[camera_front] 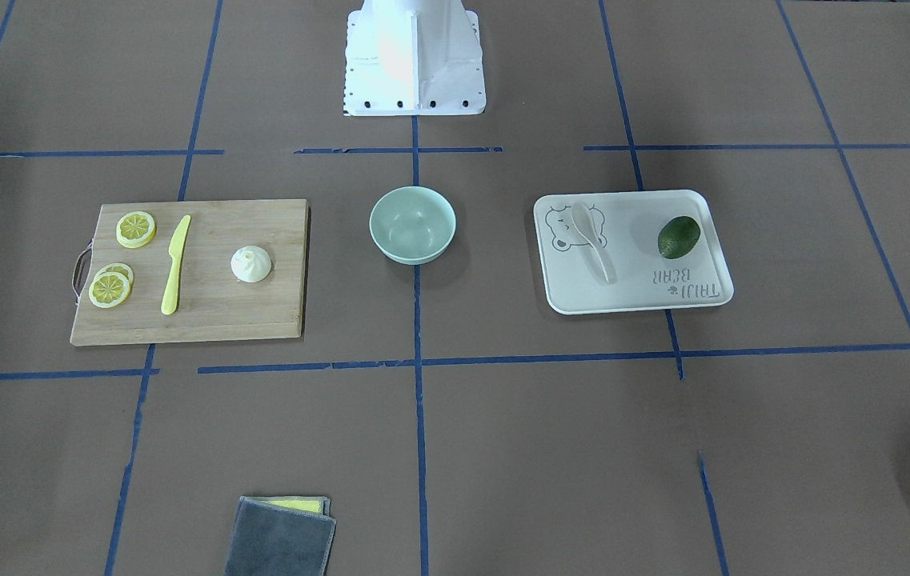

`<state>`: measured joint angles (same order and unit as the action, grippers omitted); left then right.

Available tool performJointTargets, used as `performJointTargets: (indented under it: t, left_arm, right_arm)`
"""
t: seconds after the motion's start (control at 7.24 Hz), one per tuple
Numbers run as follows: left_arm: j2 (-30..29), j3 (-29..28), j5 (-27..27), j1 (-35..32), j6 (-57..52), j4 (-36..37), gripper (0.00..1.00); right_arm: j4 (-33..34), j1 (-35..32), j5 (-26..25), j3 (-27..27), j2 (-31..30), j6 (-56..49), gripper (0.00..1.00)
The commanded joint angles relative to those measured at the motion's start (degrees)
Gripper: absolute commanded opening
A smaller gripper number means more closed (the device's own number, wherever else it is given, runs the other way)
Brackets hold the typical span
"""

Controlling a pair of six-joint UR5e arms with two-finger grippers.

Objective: Put spoon and bun in bowl

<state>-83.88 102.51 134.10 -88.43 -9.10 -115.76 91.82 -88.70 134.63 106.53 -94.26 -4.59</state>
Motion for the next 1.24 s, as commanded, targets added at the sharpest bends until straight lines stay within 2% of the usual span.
performJointTargets:
  t: [0.0,0.14,0.41,0.69,0.83,0.97,1.11]
  left_arm:
    - [-1.4,-2.5,0.3,0.4,0.4,-19.4,1.0]
    - [-4.5,-3.2,2.0,4.6,0.8,-20.8,1.0]
    - [-7.9,-1.7,3.7,11.0,25.2,-22.6,1.0]
    - [-8.3,-0.4,3.0,15.9,27.2,-24.2,1.0]
    - [-7.9,3.4,-0.8,20.3,34.0,-24.1,1.0]
    - [-8.3,5.2,-2.4,26.7,47.0,-24.0,1.0]
    - [-8.2,5.9,-10.1,33.6,54.8,-23.7,1.0]
  right_arm:
    - [-4.5,0.3,1.1,-0.9,2.4,1.1,1.0]
    - [-4.4,0.6,2.2,-1.3,4.0,5.2,1.0]
    - [-4.6,1.3,2.2,-1.2,4.1,8.9,1.0]
    - [-4.5,1.3,4.0,-1.3,4.1,9.2,1.0]
    - [-4.5,1.3,4.2,-1.2,4.0,9.2,1.0]
    - [-4.5,1.3,4.3,-1.2,4.0,9.2,1.0]
    - [-4.5,1.3,4.3,-1.2,3.9,9.2,1.0]
